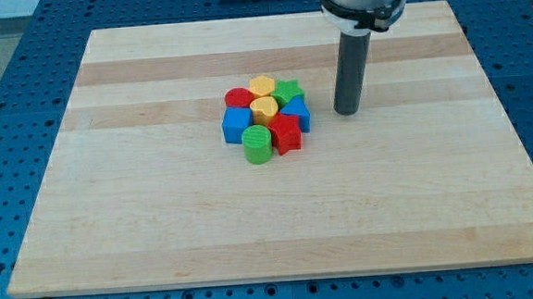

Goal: Locate your arm at the bottom of the green circle

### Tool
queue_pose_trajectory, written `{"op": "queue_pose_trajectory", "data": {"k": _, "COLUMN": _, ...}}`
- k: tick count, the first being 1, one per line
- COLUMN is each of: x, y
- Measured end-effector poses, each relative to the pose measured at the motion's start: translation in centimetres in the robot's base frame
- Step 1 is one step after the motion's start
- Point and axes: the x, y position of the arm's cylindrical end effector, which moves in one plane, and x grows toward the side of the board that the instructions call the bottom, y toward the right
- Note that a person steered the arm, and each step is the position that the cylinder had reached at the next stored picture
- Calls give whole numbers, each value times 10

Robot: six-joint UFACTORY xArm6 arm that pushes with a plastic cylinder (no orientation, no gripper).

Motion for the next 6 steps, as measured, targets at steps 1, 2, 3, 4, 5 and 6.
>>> {"op": "queue_pose_trajectory", "data": {"k": 1, "x": 11, "y": 11}}
{"op": "queue_pose_trajectory", "data": {"k": 2, "x": 30, "y": 12}}
{"op": "queue_pose_trajectory", "data": {"k": 3, "x": 70, "y": 11}}
{"op": "queue_pose_trajectory", "data": {"k": 4, "x": 110, "y": -35}}
{"op": "queue_pose_trajectory", "data": {"k": 5, "x": 116, "y": -116}}
{"op": "queue_pose_trajectory", "data": {"k": 6, "x": 92, "y": -134}}
